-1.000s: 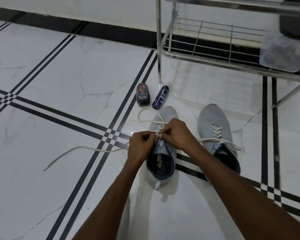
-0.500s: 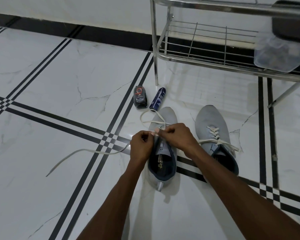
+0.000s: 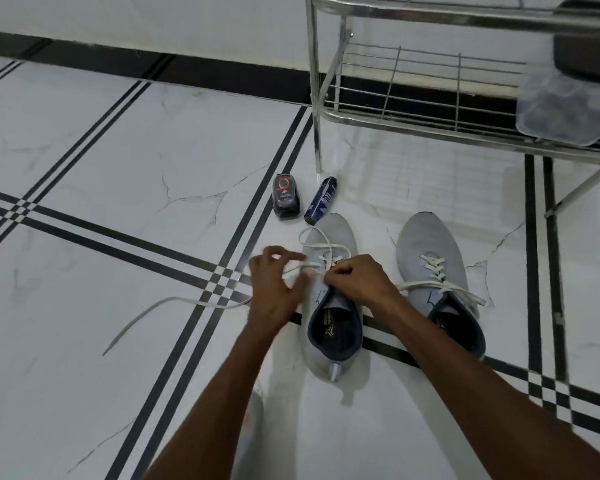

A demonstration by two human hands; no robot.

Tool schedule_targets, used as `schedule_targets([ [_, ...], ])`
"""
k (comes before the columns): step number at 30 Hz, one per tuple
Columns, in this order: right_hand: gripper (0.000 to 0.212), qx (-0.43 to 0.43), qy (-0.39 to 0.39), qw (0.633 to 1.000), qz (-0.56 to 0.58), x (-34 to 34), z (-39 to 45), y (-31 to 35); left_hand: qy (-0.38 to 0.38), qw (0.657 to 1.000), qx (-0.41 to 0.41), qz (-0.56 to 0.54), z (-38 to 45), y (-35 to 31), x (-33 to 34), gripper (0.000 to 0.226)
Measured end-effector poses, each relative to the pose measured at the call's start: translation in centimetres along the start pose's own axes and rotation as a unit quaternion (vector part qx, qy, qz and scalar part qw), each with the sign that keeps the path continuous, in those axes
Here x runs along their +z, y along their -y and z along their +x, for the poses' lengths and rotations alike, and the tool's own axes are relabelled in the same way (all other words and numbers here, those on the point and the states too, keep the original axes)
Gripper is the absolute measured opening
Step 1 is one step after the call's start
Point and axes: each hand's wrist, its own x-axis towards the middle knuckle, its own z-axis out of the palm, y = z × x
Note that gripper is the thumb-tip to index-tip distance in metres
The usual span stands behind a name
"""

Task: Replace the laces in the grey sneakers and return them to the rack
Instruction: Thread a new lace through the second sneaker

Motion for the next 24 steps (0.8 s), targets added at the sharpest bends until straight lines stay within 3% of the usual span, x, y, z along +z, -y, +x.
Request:
schedule_targets([
  [1,0.007,-0.002,0.004,1.0,-0.003,0.0,0.0,0.1,0.039,0.999,0.014,0.007,0.1,-0.1,0.9,0.021],
  [3,0.008,-0.008,0.007,1.0,-0.004,0.0,0.1,-0.1,0.024,1.0,-0.001,-0.005,0.0,-0.4,1.8,0.017],
  [5,0.011,-0.009,0.002,1.0,-0.002,0.0,0.0,-0.4,-0.104,0.989,-0.084,-0.06,-0.4,-0.3,0.8,0.008],
  [7,0.012,-0.01,-0.005,1.0,0.001,-0.1,0.0,-0.8,-0.258,0.933,-0.249,-0.039,-0.1,0.7,-1.4,0.011],
  [9,0.012,-0.005,-0.009,1.0,0.007,-0.1,0.0,-0.8,-0.287,0.895,-0.334,0.074,0.2,2.1,-3.4,0.018],
  [11,0.011,0.001,-0.003,1.0,0.003,-0.1,0.1,-0.6,-0.226,0.938,-0.233,0.119,0.3,1.8,-3.6,0.022],
  [13,0.011,0.003,0.006,1.0,-0.009,-0.2,0.3,-0.4,-0.092,0.991,-0.067,0.072,0.2,0.1,-1.9,0.022],
  [15,0.008,-0.002,0.01,1.0,-0.019,-0.3,0.4,-0.3,0.023,0.999,0.004,0.042,-0.1,-1.5,0.3,0.015],
  [16,0.008,-0.005,0.01,1.0,-0.019,-0.2,0.3,-0.4,0.034,0.999,0.004,0.042,-0.1,-1.7,0.8,0.009],
  [17,0.008,-0.006,0.007,1.0,-0.017,-0.2,0.3,-0.6,0.009,0.999,-0.013,0.046,0.0,-1.6,1.0,0.005],
  [19,0.01,-0.006,-0.001,1.0,-0.01,-0.3,0.3,-0.9,-0.108,0.989,-0.092,0.036,-0.1,-0.6,0.3,0.007],
  [21,0.011,-0.007,-0.006,1.0,-0.009,-0.3,0.3,-1.2,-0.204,0.959,-0.193,-0.026,-0.1,-0.1,-1.7,0.007],
  [24,0.012,-0.006,-0.005,1.0,-0.015,-0.2,0.2,-1.0,-0.18,0.958,-0.211,-0.075,-0.3,-0.8,-2.7,0.007],
])
